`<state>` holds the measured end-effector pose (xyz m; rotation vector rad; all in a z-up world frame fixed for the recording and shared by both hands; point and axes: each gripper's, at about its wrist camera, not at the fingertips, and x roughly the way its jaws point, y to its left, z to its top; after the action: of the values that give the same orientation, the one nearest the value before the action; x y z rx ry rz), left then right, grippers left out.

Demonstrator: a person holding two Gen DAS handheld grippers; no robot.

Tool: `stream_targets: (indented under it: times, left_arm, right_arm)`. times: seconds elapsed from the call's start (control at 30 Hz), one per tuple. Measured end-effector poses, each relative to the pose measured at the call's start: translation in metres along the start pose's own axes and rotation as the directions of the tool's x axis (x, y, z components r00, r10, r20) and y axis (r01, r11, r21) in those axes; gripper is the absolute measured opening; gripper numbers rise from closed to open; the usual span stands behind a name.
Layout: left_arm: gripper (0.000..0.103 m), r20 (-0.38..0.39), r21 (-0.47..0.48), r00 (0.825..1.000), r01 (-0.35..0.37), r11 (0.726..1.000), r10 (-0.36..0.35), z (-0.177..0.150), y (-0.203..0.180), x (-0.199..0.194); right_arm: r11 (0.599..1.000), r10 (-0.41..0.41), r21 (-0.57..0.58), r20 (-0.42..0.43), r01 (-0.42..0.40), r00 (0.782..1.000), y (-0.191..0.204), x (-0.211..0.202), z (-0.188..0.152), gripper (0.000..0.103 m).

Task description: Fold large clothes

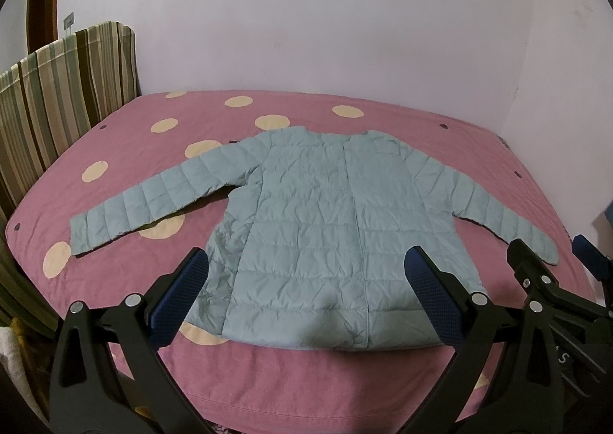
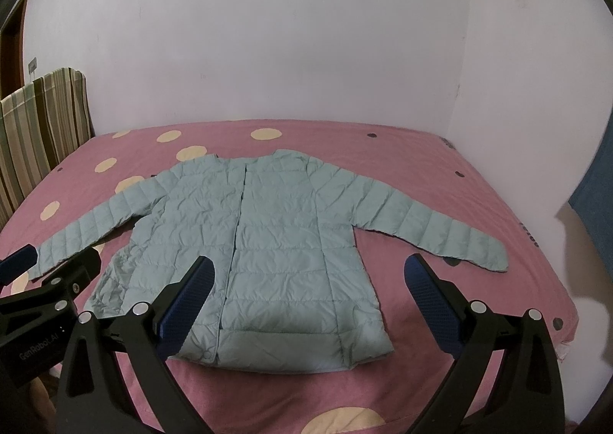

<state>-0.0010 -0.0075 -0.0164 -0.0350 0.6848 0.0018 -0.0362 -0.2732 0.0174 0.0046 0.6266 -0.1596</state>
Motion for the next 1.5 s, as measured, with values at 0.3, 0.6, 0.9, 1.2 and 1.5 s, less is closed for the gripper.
stream_targets:
  times: [0.3,0.6,0.9,1.2,1.5]
  left_arm:
    - [0.101,-0.004,0.0,1.0,0.001,1.0,-0.001,-0.001,0.0,0.002]
    - [0.101,-0.049,-0.003,0.999,0.009,1.0,-0.01,-0.001,0.0,0.025]
    - [0.101,-0.136,-0.088,0.989,-0.077,0.993,0.065,0.0,0.029,0.091]
    - [0.101,-0.252,-0.284,0.913,-0.386,0.878,0.32,-0.004,0.132,0.173]
    - [0.101,-0.372,-0.371,0.799,-0.594,0.714,0.472,-0.036,0.222,0.212]
  right_arm:
    - [1.0,0.001,0.0,-0.004,-0.001,1.0,0.001,0.002,0.001,0.099]
    - [1.0,-0.001,0.006,-0.045,0.001,0.999,-0.006,0.033,-0.009,0.099]
    - [0.983,0.007,0.182,-0.12,0.015,0.993,-0.069,0.095,-0.019,0.099]
    - [0.829,-0.029,0.552,-0.123,0.093,0.992,-0.216,0.156,-0.046,0.098]
    - [0.573,-0.017,0.809,-0.146,0.129,0.989,-0.323,0.193,-0.087,0.059]
